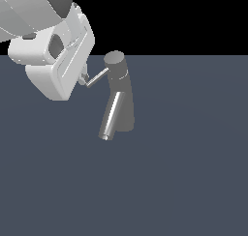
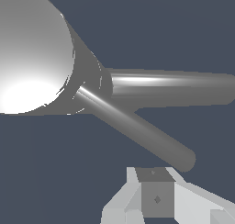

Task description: Turn on the faucet by rotating a designated handle.

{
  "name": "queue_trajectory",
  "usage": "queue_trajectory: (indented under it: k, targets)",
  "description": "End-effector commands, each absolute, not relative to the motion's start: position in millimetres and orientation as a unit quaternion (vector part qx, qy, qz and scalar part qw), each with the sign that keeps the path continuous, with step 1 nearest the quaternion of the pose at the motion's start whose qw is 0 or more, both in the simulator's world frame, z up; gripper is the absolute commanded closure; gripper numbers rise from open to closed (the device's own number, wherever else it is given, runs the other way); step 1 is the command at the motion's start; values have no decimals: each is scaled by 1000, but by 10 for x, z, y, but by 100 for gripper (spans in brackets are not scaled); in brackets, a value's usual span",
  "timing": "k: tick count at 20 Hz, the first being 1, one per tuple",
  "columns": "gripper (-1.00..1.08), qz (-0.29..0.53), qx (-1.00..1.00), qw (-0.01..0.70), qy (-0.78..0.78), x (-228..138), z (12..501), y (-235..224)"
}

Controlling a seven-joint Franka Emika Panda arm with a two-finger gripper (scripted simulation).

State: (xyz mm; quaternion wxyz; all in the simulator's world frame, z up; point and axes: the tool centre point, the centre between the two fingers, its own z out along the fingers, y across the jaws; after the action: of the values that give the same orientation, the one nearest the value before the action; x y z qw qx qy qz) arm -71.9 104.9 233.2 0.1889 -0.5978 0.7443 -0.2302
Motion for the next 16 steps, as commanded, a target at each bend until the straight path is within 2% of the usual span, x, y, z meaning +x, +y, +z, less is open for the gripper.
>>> queue_trajectory:
  k: [1, 6, 16]
  targets:
    - [108, -230, -588, 180, 754, -802, 2258, 866]
    - [108, -229, -593, 185, 749, -820, 2256, 930]
    - [108, -229, -591, 183, 751, -926, 2226, 626]
